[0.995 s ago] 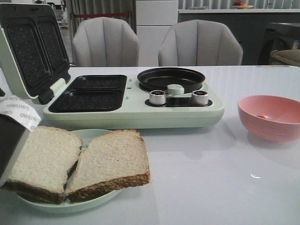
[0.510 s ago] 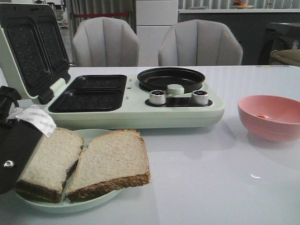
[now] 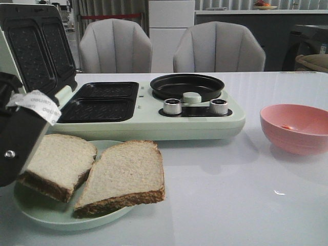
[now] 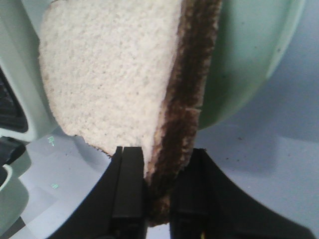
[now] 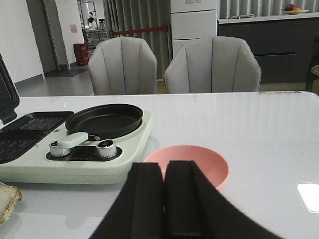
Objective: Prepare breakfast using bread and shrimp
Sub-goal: 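Grasp the nearer bread slice edge with the left gripper, then lift the bread slice and lower it onto the sandwich maker plate, then open the left gripper and withdraw it upward, then reach the right gripper to the remaining bread slice and grasp it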
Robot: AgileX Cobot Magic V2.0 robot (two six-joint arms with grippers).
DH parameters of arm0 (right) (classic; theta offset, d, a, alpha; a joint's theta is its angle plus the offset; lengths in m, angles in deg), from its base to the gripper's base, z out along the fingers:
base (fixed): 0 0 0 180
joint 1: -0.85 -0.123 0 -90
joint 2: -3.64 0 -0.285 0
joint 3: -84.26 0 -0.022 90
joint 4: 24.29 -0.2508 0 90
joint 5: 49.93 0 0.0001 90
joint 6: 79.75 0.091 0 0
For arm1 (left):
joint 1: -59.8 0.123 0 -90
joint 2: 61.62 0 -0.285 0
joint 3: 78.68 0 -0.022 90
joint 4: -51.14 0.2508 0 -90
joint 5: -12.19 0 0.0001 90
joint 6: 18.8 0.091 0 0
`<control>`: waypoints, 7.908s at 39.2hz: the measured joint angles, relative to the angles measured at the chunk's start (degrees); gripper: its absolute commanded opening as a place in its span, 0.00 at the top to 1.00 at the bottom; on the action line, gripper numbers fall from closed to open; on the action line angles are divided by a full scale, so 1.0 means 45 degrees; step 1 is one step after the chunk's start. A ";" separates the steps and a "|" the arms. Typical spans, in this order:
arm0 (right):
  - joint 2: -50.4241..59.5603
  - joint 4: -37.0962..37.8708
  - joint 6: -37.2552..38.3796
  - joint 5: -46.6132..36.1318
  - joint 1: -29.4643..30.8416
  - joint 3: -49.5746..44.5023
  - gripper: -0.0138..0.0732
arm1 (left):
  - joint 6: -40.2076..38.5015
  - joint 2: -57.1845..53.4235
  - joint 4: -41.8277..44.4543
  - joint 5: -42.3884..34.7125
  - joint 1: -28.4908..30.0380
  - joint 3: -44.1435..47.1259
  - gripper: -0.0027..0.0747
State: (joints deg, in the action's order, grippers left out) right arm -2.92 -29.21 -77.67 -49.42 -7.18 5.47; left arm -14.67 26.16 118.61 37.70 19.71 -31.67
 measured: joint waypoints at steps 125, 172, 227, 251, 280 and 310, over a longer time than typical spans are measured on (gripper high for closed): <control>0.0000 0.0000 -0.0024 0.0000 0.0000 0.0000 0.68 | -0.0917 0.6136 -0.0856 -0.3911 0.4461 -0.9346 0.23; 0.0000 0.0000 0.0001 0.0000 0.0000 0.0000 0.68 | -0.0917 -0.8150 -1.5729 0.0844 0.5426 -0.4642 0.23; -0.2871 0.0332 0.0001 0.3256 0.0000 0.3945 0.68 | -0.0917 -1.6522 -1.6174 -0.0675 0.3642 0.2080 0.23; -0.5120 -0.0111 0.0001 0.4348 0.0000 0.4498 0.22 | -0.0917 -1.6522 -1.6174 -0.0675 0.3642 0.2080 0.23; -1.2721 -0.3873 -0.1538 0.8490 -0.0197 0.9543 0.21 | -0.0917 -1.6522 -1.6174 -0.0697 0.3642 0.2080 0.23; -2.2503 -1.6353 -1.1265 0.8026 -0.2092 1.0654 0.21 | -0.0917 -1.6522 -1.6174 -0.0723 0.3642 0.2080 0.23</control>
State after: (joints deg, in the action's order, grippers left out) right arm -104.18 -102.80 -128.36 -13.31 -16.59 53.41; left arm -18.80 -48.19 45.82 34.45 36.10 -22.31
